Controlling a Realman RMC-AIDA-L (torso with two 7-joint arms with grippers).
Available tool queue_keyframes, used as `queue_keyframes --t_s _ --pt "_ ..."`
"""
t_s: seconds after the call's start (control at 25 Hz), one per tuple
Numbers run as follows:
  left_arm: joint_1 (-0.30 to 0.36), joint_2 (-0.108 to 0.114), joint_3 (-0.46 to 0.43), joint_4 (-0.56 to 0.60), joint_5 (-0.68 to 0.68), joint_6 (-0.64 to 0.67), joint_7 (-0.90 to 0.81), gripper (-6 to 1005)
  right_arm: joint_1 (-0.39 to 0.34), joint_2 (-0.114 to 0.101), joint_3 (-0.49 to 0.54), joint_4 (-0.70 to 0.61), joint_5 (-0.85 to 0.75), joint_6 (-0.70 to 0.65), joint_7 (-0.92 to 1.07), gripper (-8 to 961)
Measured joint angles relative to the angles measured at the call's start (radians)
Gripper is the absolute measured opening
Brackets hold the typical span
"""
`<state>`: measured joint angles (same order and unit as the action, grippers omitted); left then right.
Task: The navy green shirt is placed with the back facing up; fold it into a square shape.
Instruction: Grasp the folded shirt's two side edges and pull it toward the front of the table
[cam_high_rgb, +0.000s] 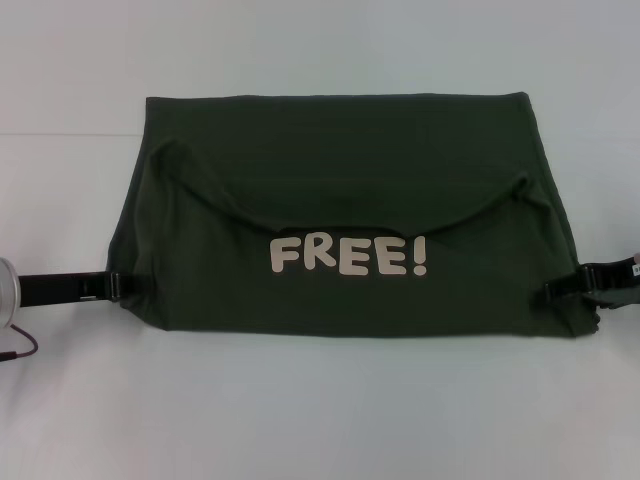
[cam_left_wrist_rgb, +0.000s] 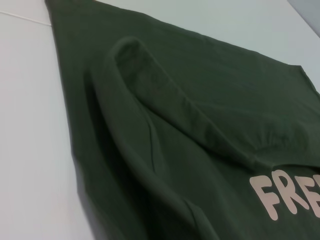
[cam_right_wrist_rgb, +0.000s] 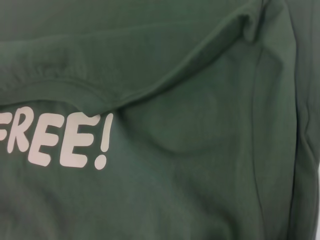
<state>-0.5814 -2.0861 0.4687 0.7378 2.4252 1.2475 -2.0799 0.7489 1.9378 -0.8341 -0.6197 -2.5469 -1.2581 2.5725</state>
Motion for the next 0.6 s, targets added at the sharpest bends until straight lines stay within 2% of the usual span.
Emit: queue_keyframes --t_s 0.6 --pt "-0.003 0.001 0.001 0.0 0.0 0.004 -0.002 16 0.0 -0.001 -0.003 -0.012 -0.011 -0.013 0.004 421"
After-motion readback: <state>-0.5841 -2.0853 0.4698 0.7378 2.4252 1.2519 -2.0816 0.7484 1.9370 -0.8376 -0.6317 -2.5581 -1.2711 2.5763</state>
